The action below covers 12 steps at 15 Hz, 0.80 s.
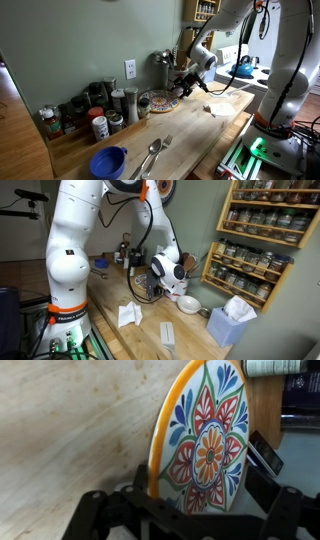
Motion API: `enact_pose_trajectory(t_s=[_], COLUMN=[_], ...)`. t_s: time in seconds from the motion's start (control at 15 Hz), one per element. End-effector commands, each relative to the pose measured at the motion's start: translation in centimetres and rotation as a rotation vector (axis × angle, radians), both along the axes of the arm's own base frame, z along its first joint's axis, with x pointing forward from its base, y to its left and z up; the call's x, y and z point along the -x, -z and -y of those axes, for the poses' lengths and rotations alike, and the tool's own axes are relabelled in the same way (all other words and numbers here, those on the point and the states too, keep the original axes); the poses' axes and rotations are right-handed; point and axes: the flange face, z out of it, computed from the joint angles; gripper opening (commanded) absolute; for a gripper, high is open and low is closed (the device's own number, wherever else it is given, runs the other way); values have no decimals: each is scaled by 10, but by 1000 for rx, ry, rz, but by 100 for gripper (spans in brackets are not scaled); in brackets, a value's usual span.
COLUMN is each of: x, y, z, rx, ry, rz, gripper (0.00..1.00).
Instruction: Move the bowl backwards, then move the plate forward
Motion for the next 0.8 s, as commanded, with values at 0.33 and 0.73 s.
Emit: enact_pose_trajectory(t_s=[0.33, 0.73], x=[-10, -15], y=[25, 24], z=[-14, -19], rx=[-47, -79], ry=[39, 41], rz=[-3, 27], gripper=[100, 100])
